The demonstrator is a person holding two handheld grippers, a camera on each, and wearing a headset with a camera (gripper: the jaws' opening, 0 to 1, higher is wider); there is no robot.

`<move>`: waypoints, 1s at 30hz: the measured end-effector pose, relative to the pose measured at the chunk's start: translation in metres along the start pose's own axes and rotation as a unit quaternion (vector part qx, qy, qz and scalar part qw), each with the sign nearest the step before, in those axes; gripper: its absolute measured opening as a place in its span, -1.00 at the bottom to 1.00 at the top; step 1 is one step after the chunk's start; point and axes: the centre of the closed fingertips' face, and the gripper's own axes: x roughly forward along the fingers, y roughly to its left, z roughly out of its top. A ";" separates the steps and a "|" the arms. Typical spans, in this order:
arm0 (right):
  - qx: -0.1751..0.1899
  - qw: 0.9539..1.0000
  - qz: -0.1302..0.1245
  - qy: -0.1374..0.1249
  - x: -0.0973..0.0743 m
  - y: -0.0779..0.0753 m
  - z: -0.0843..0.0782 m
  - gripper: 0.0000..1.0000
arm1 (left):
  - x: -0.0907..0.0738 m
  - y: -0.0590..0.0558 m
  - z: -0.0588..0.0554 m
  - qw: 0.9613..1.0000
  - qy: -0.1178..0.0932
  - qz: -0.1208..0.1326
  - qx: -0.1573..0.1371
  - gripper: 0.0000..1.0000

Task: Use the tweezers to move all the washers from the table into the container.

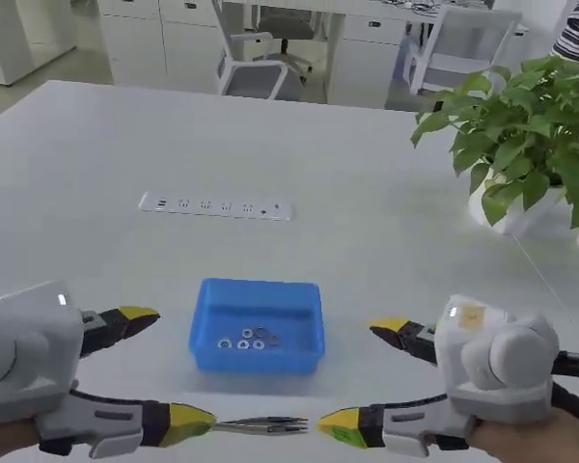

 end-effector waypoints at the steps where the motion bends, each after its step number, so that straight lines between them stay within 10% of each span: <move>1: -0.003 1.000 0.001 0.001 -0.001 0.001 -0.001 0.64 | 0.000 -0.001 -0.001 1.000 0.000 -0.001 -0.001 0.79; 30: 0.009 1.000 -0.023 -0.004 -0.011 0.003 -0.006 1.00 | 0.000 -0.005 -0.002 1.000 0.017 -0.002 0.012 0.99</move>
